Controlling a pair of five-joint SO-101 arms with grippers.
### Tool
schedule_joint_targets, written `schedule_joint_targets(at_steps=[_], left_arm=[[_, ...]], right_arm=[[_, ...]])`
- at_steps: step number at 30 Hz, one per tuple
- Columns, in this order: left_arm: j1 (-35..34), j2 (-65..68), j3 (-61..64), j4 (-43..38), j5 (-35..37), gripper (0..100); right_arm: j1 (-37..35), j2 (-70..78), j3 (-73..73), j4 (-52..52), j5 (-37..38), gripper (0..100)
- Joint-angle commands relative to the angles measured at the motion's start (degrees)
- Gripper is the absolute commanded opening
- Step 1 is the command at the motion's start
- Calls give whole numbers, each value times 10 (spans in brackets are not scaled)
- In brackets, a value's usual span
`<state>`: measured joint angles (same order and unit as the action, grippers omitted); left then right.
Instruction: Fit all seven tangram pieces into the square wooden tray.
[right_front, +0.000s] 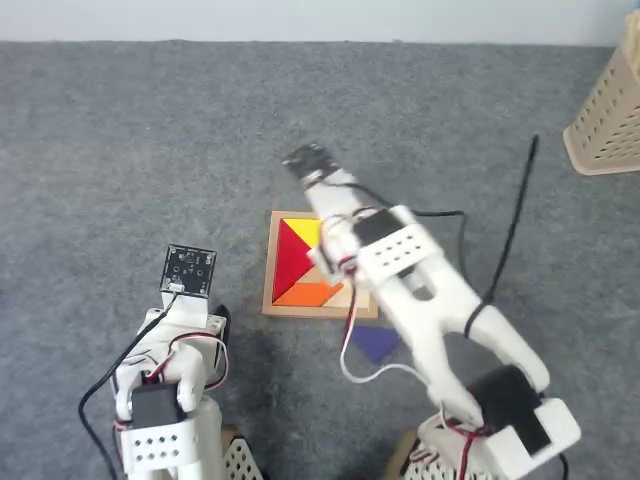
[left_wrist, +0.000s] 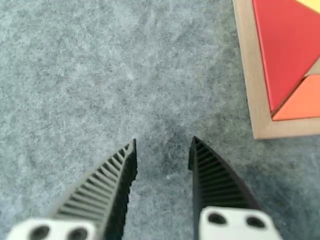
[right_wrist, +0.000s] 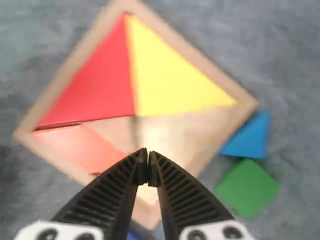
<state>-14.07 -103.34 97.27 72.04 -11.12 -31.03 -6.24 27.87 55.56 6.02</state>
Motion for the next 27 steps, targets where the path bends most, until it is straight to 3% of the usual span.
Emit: schedule_joint_targets(at_steps=[1,11,19,27], left_arm=[[1,-4,-7,3,-3,168],[1,-4,-7,3,-3,168],[1,-4,-7,3,-3,168],[1,-4,-7,3,-3,168]], right_arm=[[63,-37,-5,-10,6,6],[152,-36,-4,1,-26,13],[153,36,-21,17,-7,231],[153,155,-108,78,-51,295]])
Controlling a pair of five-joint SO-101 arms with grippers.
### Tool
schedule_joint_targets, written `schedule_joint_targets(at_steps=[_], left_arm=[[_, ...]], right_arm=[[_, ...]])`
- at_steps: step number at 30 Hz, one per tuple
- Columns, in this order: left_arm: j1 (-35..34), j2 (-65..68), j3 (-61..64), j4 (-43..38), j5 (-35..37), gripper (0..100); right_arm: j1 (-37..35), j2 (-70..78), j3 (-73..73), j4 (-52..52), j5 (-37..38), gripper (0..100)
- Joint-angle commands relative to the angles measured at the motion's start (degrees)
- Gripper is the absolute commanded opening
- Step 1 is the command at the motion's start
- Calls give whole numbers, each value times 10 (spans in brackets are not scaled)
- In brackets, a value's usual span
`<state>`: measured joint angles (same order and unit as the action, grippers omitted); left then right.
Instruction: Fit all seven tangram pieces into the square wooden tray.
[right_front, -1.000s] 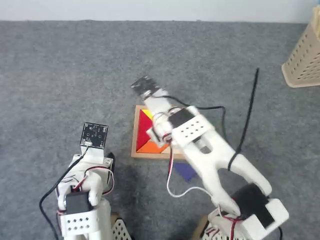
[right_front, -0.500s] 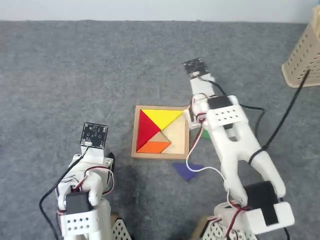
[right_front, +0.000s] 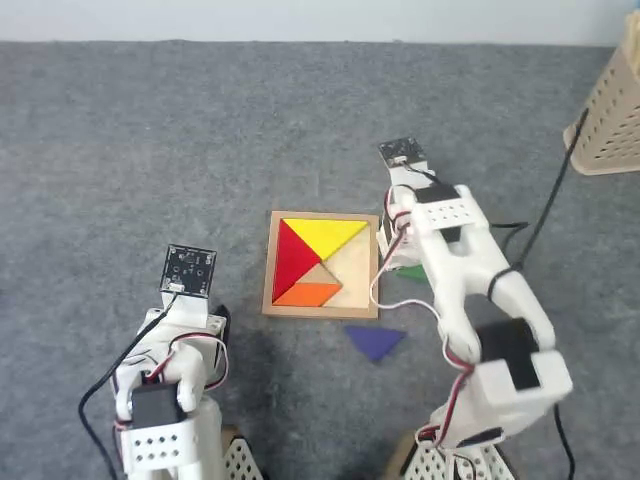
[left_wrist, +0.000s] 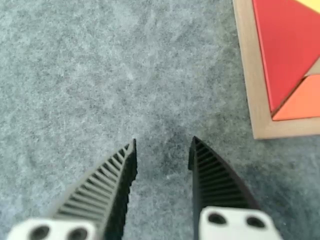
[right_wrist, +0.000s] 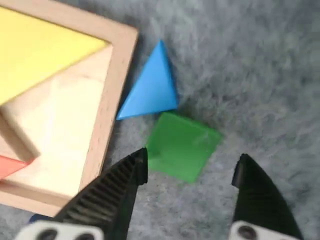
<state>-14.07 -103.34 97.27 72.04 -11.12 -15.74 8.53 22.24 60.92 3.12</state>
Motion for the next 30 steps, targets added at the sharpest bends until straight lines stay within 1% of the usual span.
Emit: schedule_joint_targets(at_steps=[1,7,12,16,18,21,23,25,30], left_arm=[[1,-4,-7,3,-3,168],[1,-4,-7,3,-3,168],[1,-4,-7,3,-3,168],[1,-4,-7,3,-3,168],[1,-4,-7,3,-3,168],[1,-4,-7,3,-3,168],[1,-4,-7,3,-3,168],[1,-4,-7,3,-3,168],[1,-4,-7,3,-3,168]], right_arm=[[0,17,-56,25,-30,295],[-1,56,-72,21,-37,294],[0,81,-70,-14,-36,292],[-3,96,-72,-15,-36,288],[-4,95,-72,-15,-35,241],[1,87,-72,-15,-36,120],[7,78,-72,-15,-36,61],[14,66,-70,-15,-36,41],[14,0,-51,5,-37,38]])
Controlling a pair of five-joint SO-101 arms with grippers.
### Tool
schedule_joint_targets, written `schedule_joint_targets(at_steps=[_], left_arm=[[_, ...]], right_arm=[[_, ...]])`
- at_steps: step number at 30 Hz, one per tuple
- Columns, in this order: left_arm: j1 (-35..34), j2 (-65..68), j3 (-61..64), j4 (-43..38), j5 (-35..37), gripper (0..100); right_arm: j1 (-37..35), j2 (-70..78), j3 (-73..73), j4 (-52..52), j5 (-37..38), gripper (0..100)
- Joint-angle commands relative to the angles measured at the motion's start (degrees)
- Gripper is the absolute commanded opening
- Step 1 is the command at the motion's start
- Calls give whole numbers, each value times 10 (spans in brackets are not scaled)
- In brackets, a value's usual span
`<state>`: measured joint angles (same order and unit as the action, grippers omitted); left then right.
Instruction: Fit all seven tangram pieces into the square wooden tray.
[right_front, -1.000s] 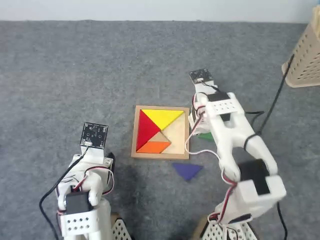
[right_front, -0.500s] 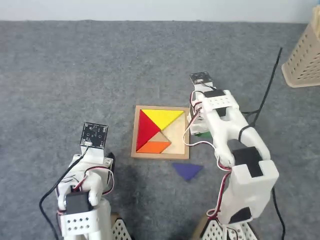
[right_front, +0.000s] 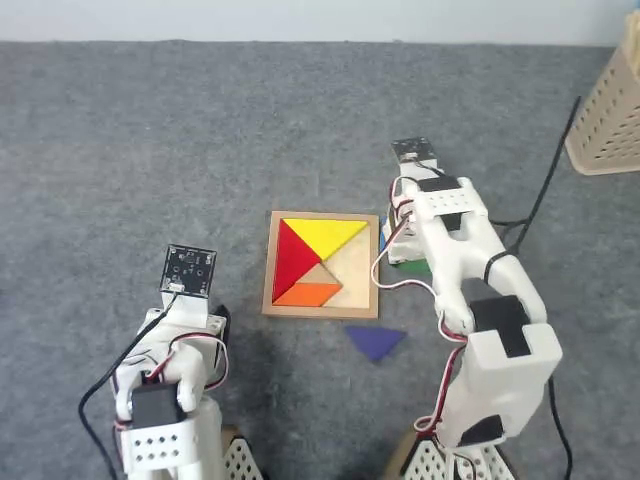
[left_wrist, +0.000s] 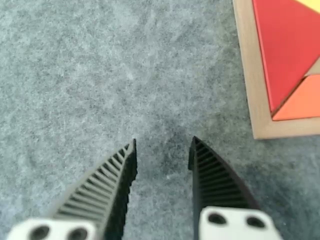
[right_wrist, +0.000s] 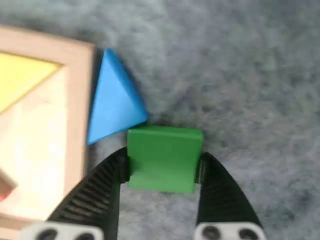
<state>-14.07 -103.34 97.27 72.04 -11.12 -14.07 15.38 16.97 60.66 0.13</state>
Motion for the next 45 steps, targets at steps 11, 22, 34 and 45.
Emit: schedule_joint_targets(at_steps=[11,22,34,45], left_arm=[[1,-4,-7,3,-3,168],[1,-4,-7,3,-3,168],[1,-4,-7,3,-3,168],[1,-4,-7,3,-3,168]], right_arm=[[-115,-247,146,-136,-1,39],[-204,-157,88,-116,106,42],[-204,-126,30,-36,125,175],[-204,-126,31,-36,124,195]])
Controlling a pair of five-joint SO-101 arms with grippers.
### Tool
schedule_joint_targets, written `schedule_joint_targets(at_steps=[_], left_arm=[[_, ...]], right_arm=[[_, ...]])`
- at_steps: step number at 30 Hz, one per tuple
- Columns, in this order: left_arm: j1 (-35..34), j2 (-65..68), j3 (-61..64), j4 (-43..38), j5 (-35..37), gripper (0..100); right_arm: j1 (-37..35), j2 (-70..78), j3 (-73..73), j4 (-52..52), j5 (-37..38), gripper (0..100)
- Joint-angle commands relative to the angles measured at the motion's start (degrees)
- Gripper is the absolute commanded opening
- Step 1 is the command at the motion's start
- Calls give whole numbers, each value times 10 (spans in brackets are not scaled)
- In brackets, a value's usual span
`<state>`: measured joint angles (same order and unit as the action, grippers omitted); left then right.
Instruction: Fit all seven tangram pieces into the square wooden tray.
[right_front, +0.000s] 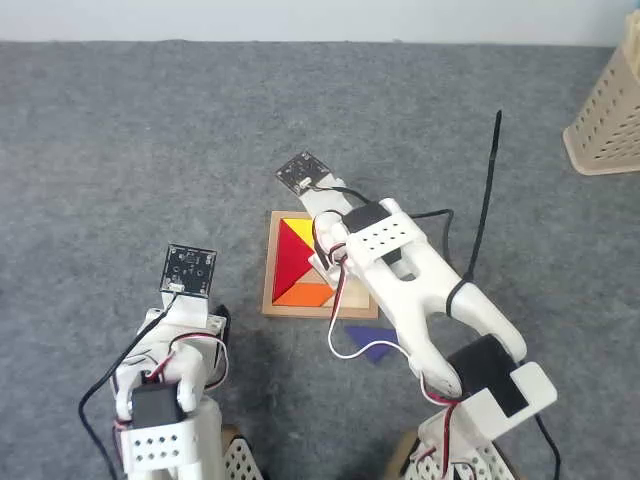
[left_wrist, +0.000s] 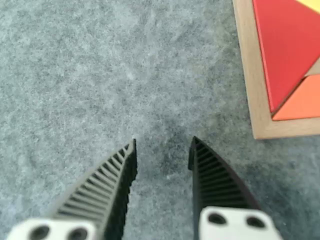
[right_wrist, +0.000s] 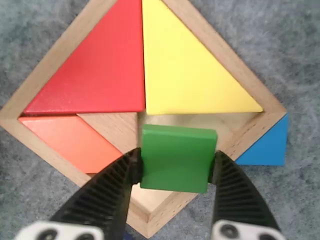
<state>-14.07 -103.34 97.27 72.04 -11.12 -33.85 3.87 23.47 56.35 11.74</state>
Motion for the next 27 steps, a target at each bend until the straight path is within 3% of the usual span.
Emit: schedule_joint_targets(at_steps=[1,11,19,20,23,27], left_arm=[[1,-4,-7,3,-3,168],[1,-4,-7,3,-3,168],[1,-4,-7,3,-3,168],[1,-4,-7,3,-3,168],[1,-4,-7,3,-3,168],[1,-4,-7,3,-3,168]], right_arm=[[-6,-11,-34,7,8,195],[-5,-12,-34,6,-15,284],[-2,-11,-34,7,-15,277],[-2,-11,-34,7,-15,246],[11,-15,-35,6,-25,0],[40,-16,-37,6,-40,19]])
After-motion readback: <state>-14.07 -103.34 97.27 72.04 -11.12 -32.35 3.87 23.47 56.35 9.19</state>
